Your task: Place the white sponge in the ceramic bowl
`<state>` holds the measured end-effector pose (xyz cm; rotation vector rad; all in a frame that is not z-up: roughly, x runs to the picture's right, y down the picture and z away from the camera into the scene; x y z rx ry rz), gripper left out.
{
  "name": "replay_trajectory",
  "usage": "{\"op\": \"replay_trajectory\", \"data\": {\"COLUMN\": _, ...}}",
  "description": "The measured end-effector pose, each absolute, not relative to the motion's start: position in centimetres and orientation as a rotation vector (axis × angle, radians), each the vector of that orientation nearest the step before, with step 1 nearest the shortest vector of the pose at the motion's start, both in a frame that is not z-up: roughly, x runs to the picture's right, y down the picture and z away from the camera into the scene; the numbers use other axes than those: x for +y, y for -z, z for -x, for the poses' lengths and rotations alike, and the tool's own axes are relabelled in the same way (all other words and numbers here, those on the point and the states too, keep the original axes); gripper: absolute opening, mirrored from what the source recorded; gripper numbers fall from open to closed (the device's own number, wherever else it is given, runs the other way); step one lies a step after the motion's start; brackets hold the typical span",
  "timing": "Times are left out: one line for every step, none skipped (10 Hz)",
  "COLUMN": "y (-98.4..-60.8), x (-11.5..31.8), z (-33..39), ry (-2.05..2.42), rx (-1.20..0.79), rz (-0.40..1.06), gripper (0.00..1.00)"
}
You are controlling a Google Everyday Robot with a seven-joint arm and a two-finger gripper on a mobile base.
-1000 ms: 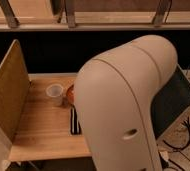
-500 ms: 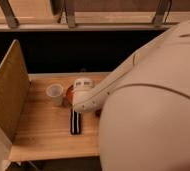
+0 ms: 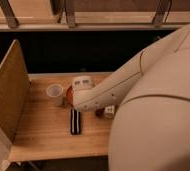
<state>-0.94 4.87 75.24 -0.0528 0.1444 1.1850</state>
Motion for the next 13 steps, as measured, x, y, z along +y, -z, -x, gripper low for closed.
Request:
{"op": "replay_trajectory", "data": {"y": -75.9, "x": 3.8, "z": 1.2, "ry": -1.1, "rx": 0.132, "rz": 0.025, "gripper": 0.0}}
{"op": "replay_trajectory", "data": {"y": -76.7, "x": 2.6, "z": 1.8, "ry": -1.011, "rx": 0.115, "rz": -0.002, "gripper": 0.0}}
{"op": "replay_trajectory", "data": {"y": -77.7, "x": 1.3, "z": 2.5, "ry": -0.918, "rx": 0.096, "rz": -0.028, "gripper": 0.0}}
{"op": "replay_trajectory", "data": {"y": -78.5, "x": 0.3, "z": 2.9, "ry": -0.853, "rx": 0.087, "rz": -0.046, "gripper": 0.0}}
{"op": "replay_trajectory", "data": {"y": -78.7, "x": 0.1, "z": 3.0, "ry": -0.834, "rx": 0.084, "rz": -0.052, "gripper": 0.0}}
{"op": "replay_trajectory", "data": {"y": -78.7, "x": 0.0, "z": 3.0, "ry": -0.833, "rx": 0.084, "rz": -0.052, "gripper": 0.0}}
{"op": "replay_trajectory", "data": {"y": -78.7, "x": 0.1, "z": 3.0, "ry": -0.833, "rx": 0.084, "rz": -0.052, "gripper": 0.0}}
{"op": "replay_trajectory", "data": {"y": -78.7, "x": 0.0, "z": 3.1, "ry": -0.831, "rx": 0.082, "rz": -0.052, "gripper": 0.0}}
{"op": "replay_trajectory", "data": {"y": -79.1, "x": -0.8, "z": 3.1, "ry": -0.823, "rx": 0.072, "rz": -0.062, "gripper": 0.0}}
{"op": "replay_trajectory", "data": {"y": -79.6, "x": -1.7, "z": 3.2, "ry": -0.815, "rx": 0.062, "rz": -0.073, "gripper": 0.0}}
{"op": "replay_trajectory", "data": {"y": -80.5, "x": -3.0, "z": 3.3, "ry": -0.807, "rx": 0.048, "rz": -0.082, "gripper": 0.0}}
{"op": "replay_trajectory", "data": {"y": -81.4, "x": -3.8, "z": 3.6, "ry": -0.799, "rx": 0.036, "rz": -0.083, "gripper": 0.0}}
{"op": "replay_trajectory", "data": {"y": -82.6, "x": -4.0, "z": 4.0, "ry": -0.797, "rx": 0.025, "rz": -0.071, "gripper": 0.0}}
